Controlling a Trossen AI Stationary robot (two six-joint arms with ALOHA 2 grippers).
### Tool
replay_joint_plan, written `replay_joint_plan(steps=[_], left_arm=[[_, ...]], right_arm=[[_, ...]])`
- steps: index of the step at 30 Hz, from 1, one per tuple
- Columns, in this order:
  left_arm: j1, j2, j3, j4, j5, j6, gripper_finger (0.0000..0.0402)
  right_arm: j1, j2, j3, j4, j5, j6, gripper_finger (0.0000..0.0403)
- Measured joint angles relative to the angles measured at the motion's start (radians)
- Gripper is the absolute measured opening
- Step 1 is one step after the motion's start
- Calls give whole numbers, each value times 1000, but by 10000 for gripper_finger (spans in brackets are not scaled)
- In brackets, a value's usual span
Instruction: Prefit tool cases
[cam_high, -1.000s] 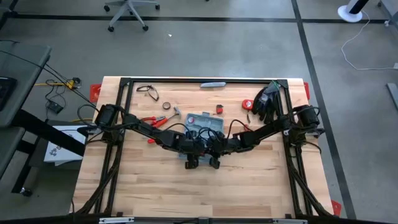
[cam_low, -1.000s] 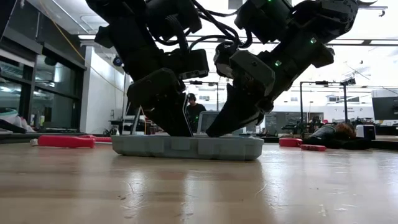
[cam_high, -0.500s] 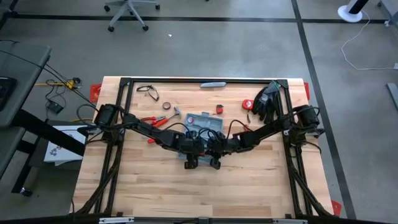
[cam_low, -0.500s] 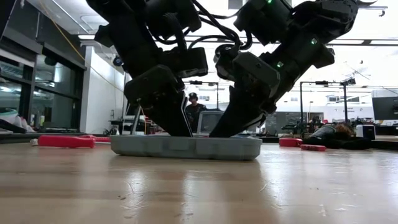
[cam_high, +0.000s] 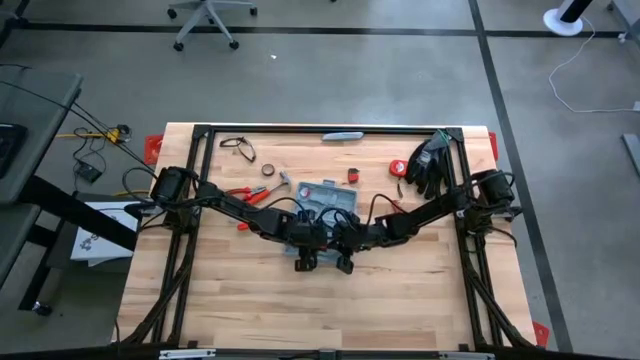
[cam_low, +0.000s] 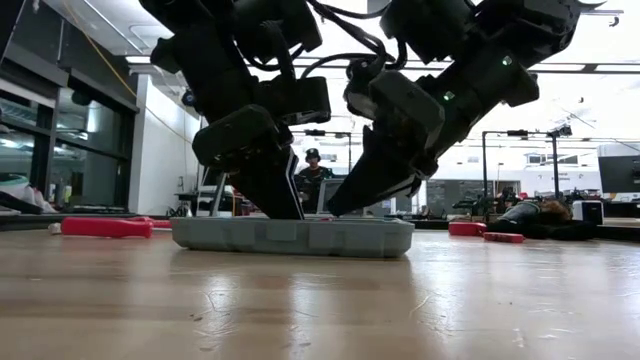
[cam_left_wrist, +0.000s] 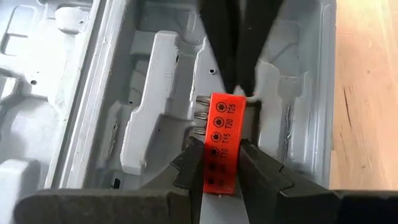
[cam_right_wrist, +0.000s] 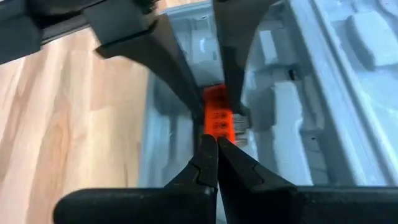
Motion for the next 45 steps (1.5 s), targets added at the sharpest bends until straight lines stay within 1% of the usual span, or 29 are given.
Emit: replay_joint_plan(steps=[8, 13, 23, 31, 37, 45], left_arm=[[0, 0, 0, 1, 2, 0, 74], [0, 0, -2, 0, 2, 1, 74], [-1, -6, -4, 4, -2, 10, 74], [1, -77, -9, -19, 2, 27, 74], [1, -129, -8, -53, -31, 33, 74], [1, -101, -6, -67, -6, 35, 74]], right_arm=[[-12, 3, 2, 5, -9, -13, 0], [-22, 28, 3, 20, -41, -10, 0], [-22, 44, 3, 45, -61, -8, 0], [-21, 50, 4, 37, -78, -7, 0], [-21, 49, 4, 35, -76, -7, 0], [-21, 49, 2, 46, -74, -7, 0]])
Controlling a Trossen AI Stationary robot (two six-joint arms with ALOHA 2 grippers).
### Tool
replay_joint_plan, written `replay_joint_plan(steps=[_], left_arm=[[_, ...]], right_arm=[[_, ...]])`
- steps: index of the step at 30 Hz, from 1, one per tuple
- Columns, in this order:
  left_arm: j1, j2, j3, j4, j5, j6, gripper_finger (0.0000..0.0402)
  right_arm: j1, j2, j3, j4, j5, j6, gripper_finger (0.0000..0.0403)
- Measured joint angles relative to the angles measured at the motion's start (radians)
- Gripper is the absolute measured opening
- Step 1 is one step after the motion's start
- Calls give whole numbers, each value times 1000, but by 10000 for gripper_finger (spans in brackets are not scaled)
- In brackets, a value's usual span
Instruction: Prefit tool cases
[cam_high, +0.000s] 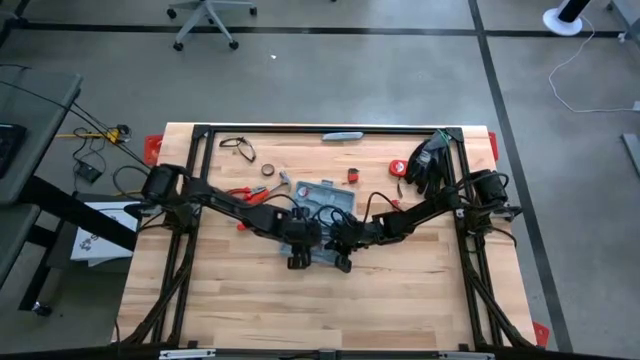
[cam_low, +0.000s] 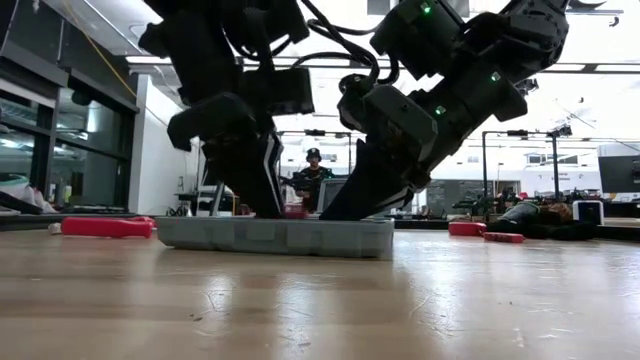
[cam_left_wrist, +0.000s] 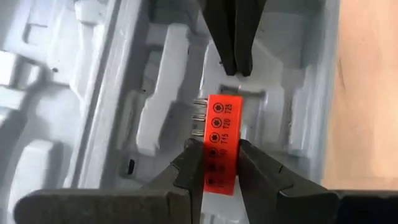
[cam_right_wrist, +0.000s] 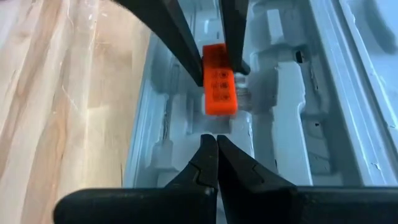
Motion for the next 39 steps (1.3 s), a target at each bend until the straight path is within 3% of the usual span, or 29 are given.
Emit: replay_joint_plan(steps=[28, 39], left_arm=[[-16, 43, 4, 8, -3, -6, 74], [-22, 41, -1, -15, -28, -16, 74]], right_arm=[[-10, 3, 0, 92, 9, -32, 0], [-18, 108, 111, 25, -12, -57, 0]])
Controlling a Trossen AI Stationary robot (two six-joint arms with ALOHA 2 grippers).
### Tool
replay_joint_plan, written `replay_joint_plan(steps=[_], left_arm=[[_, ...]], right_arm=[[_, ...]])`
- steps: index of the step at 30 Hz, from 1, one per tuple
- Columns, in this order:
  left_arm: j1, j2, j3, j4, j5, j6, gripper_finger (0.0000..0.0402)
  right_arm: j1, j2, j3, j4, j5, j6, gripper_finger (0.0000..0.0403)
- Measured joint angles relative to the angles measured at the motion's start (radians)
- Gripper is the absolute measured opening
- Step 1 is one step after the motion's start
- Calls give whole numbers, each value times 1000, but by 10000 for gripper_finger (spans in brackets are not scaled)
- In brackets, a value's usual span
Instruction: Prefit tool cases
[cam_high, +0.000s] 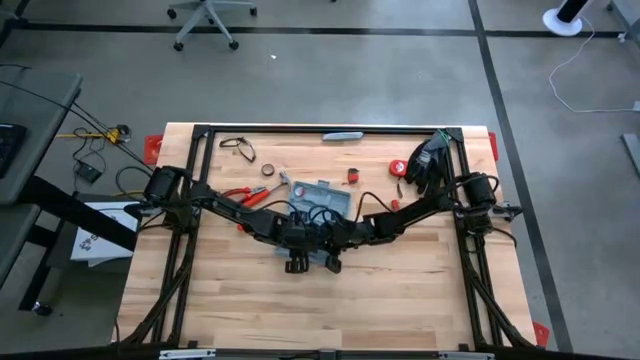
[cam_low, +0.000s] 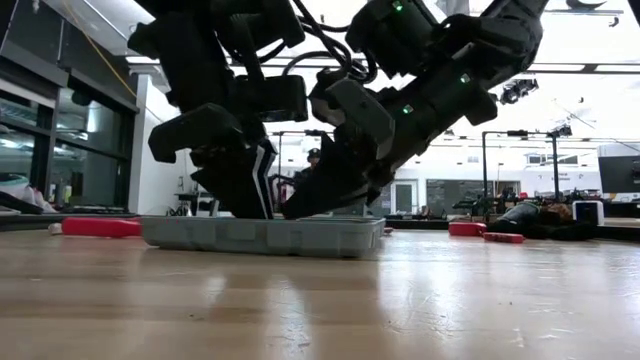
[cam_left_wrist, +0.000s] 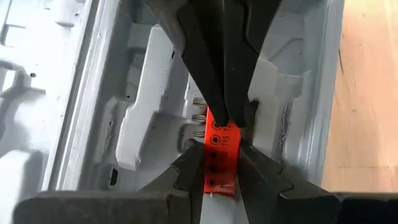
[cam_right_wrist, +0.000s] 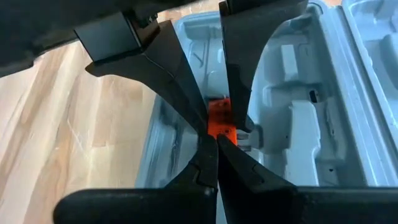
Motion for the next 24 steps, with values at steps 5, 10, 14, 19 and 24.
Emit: replay_joint_plan(steps=[5, 10, 14, 19, 24], left_arm=[[-2, 1, 0, 4, -15, 0, 76], [-2, -4, 0, 7, -20, 2, 84], [-1, -17, 0, -2, -16, 11, 94], [0, -38, 0, -14, -13, 15, 113], [0, -42, 1, -18, -15, 14, 138]], right_arm=[[0, 1, -1, -4, 1, -1, 0], [0, 1, -1, -22, 0, 0, 0], [-1, 3, 0, -27, -5, 4, 0], [-2, 3, 1, -29, -9, 7, 0], [-2, 4, 1, -31, -8, 6, 0]])
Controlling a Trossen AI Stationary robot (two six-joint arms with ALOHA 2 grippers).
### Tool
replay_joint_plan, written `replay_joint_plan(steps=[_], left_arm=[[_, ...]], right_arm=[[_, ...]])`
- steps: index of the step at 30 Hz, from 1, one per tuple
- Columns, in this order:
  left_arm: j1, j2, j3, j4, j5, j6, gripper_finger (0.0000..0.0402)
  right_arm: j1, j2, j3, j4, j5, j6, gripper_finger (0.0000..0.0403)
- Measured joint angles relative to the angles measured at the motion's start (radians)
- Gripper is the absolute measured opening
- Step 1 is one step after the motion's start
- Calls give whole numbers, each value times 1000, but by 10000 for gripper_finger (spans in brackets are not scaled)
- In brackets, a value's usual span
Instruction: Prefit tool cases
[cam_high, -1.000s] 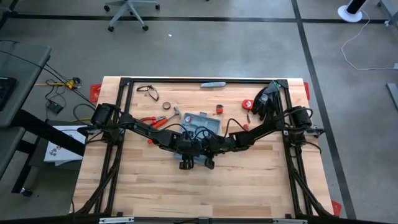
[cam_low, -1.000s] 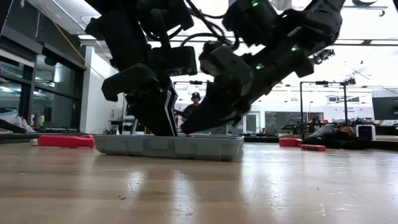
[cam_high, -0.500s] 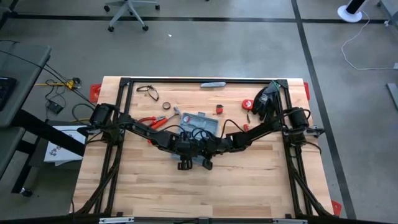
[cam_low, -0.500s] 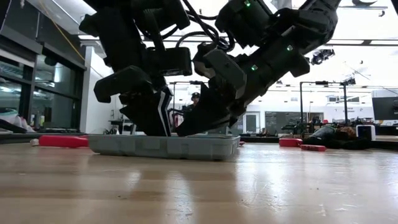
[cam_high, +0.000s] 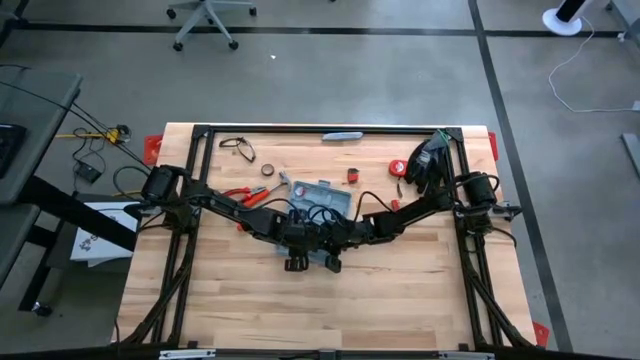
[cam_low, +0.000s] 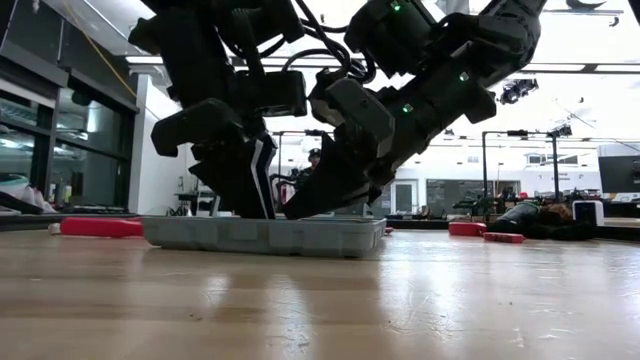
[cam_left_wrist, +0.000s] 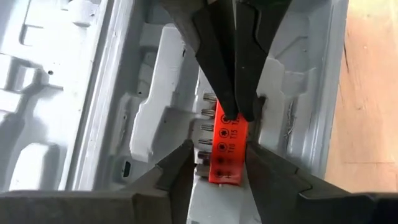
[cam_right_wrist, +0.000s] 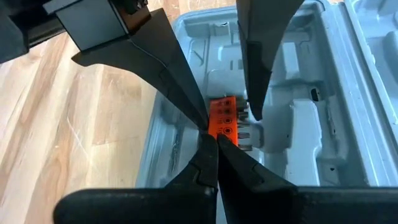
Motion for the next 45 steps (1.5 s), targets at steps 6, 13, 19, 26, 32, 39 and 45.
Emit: replay_joint_plan(steps=[6, 13, 19, 26, 32, 39, 45], left_arm=[[0, -19, 1, -9, -13, -11, 159], [0, -101, 6, -40, -51, -13, 163], [-20, -135, 5, -210, -119, -89, 163], [-69, -141, -115, -188, -58, -228, 163], [-73, -114, -204, 100, -18, -266, 157], [-44, -56, -207, 206, -20, -250, 130], [-38, -48, -211, 265, -30, -239, 123]], right_arm=[[0, 0, -1, -3, 1, -1, 0], [0, 1, -1, -3, 2, 1, 0], [0, 1, -2, -5, 4, 1, 0], [-1, 1, -2, -16, 4, 0, 0], [-10, -2, -2, -51, -17, 2, 0], [-11, -5, -1, -131, -44, 9, 0], [-11, -9, 0, -175, -42, 7, 0]])
